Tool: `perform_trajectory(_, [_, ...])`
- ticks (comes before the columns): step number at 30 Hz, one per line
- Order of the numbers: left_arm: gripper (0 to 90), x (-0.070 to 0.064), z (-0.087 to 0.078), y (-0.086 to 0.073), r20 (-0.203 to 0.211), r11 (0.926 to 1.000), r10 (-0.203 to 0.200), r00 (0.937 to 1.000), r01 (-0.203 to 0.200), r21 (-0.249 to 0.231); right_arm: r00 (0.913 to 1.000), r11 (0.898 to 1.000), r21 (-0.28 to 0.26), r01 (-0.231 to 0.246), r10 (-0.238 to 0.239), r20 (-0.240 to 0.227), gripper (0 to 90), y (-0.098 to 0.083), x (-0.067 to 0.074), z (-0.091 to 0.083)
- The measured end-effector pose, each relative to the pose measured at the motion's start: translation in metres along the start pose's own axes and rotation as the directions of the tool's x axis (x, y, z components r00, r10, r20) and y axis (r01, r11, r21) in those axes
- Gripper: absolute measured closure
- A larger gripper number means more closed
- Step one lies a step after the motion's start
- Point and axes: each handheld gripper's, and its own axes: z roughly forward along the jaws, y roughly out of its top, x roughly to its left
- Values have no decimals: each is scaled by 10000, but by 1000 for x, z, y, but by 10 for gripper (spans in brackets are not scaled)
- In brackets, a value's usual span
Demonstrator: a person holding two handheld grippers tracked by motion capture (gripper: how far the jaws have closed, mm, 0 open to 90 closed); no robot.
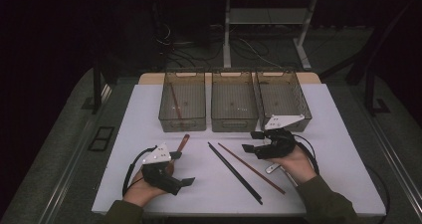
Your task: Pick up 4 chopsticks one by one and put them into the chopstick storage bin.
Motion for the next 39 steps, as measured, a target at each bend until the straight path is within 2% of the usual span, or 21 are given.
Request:
perform_trajectory(7, [4,-1,0,1,24,10000,67,10000,-67,39,10000,9999,138,23,-22,-32,397,-20,7,-12])
perform_trajectory(13, [4,-1,0,1,5,10000,67,10000,-67,21,9998,9984,524,199,-195,-75,408,-36,15,-16])
perform_trajectory(16, [4,-1,0,1,-8,10000,60,10000,-60,36,9997,9969,743,249,-246,-45,442,-43,18,-16])
perform_trajectory(24, [4,-2,0,1,-21,10000,55,10000,-54,40,10000,9908,1356,-20,16,29,586,-60,22,-22])
perform_trajectory(27, [4,-1,0,1,-35,10000,36,10000,-36,37,9998,9881,1530,-149,162,-74,632,-63,21,-23])
perform_trajectory(33, [4,-1,0,1,-35,10000,51,10000,-51,69,9996,9752,2197,-257,218,199,707,-67,20,-16])
perform_trajectory(39, [4,-1,0,1,-13,9999,66,10000,-66,85,9995,9712,2371,-244,189,255,743,-69,19,-12])
